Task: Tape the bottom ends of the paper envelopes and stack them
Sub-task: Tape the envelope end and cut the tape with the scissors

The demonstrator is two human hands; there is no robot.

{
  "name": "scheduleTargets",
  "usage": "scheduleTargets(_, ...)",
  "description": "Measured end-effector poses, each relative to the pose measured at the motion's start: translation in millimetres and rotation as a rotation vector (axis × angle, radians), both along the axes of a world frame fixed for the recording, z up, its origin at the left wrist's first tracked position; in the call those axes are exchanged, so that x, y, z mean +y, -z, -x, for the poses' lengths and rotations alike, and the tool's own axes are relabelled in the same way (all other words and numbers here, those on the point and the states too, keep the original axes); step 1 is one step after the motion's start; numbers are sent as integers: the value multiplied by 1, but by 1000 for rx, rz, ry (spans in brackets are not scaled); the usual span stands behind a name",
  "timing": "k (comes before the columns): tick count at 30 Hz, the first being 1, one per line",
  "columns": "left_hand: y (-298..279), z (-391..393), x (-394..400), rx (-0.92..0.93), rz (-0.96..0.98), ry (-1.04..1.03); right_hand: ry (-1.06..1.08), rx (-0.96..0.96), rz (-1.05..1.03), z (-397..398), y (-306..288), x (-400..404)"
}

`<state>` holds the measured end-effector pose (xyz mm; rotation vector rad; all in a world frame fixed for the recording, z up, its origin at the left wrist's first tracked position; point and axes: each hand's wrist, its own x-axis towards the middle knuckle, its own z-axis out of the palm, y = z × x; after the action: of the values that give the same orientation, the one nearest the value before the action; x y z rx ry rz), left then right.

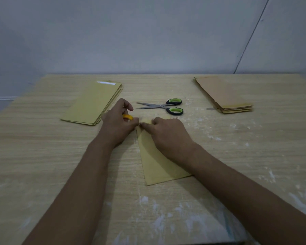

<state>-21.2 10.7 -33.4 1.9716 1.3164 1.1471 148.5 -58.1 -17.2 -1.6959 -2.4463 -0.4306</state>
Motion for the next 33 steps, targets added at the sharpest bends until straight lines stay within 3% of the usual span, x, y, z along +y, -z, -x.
scheduleTargets(4, -1, 5, -2, 9, 15, -13, 55, -11, 41, 7, -7, -5)
scheduleTargets(7, 2, 10, 1, -92, 137, 32, 57, 29, 39, 4, -5, -6)
scheduleTargets(10, 2, 11, 2, -153, 179, 58, 50, 274, -16, -11, -2, 4)
scheduleTargets(13, 1, 11, 0, -131, 170, 66, 179, 474, -166, -32, -2, 25)
scheduleTargets(18, -3, 9, 0, -102, 159, 50, 480, 384, 65, -46, 3, 48)
scheduleTargets(25, -4, 9, 0, -143, 207, 60, 531, 577, 75, -40, -6, 44)
scheduleTargets(30, -7, 12, -2, -223, 253, 77, 590, 554, 248, -36, -19, 35)
scheduleTargets(33, -8, 16, -2, -242, 256, 77, 595, 557, 216, -34, -23, 29)
